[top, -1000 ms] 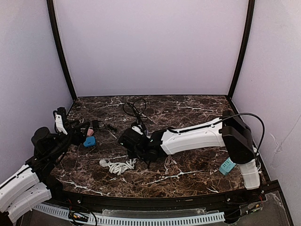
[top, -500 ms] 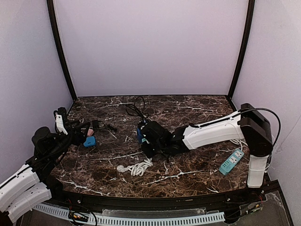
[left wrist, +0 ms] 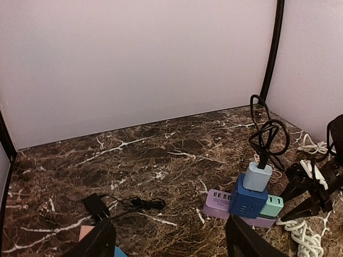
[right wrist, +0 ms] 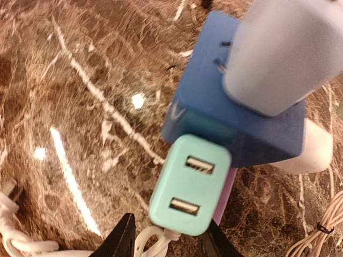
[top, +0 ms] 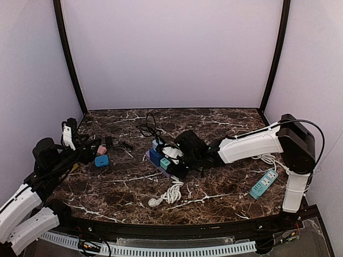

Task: Insert the plug
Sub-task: Adjust the socket at the center of the board, then pick up the plug from the center of the board.

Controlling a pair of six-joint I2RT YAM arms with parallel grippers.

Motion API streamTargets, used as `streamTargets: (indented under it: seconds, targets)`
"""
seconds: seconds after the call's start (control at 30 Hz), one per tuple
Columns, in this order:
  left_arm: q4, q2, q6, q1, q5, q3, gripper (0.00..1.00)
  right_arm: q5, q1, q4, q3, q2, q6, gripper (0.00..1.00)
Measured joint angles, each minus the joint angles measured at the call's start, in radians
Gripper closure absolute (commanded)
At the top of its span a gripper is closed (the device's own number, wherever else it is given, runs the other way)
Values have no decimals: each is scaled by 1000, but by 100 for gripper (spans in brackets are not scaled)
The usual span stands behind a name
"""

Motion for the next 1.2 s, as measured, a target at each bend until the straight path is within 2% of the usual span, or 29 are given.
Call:
streamTargets:
  seconds: [0.13,0.23,0.33,0.5,0.57,0.63,0.73,0.77,0.87,0.93,0.97,1.07,1.17,1.2]
  targets:
    - [-188,63,220,1,43,212,17,-22,0,-58,0,3,-10,37]
    - [-358,161,400,1,8,393,12,-23,0,-72,0,2,-16,28]
    - [-551,297,581,4,-90,531,10,-18,0,-88,-3,-11,-22,24]
    - [-833,509,753,19,-213,599,12,-15,0,-89,-36,-112,-24,21]
    - [-939,590,772,29,-227,630,17,-13,0,-83,-54,-167,-25,20]
    - [-1012,672,776,39,-223,674,18,-11,0,-74,-72,-220,-25,20]
    - [-1044,737,777,50,-214,712,19,-10,0,-50,-101,-287,-24,19]
    - [-1055,756,777,57,-212,728,23,-9,0,-41,-111,-306,-23,19]
    - [-1101,863,761,98,-183,833,25,-8,0,-22,-143,-352,-22,19]
    - [-1102,958,737,135,-172,919,19,-4,0,-18,-154,-367,-19,19]
    - [-1092,1003,721,147,-169,951,13,-1,0,-14,-159,-370,-16,18]
    - [-1049,1110,668,169,-146,989,0,4,1,0,-172,-378,0,18]
    - [-1016,1198,622,169,-136,998,0,8,3,8,-179,-381,19,18]
    - [-1002,1233,608,169,-140,1004,5,9,4,9,-180,-383,27,18]
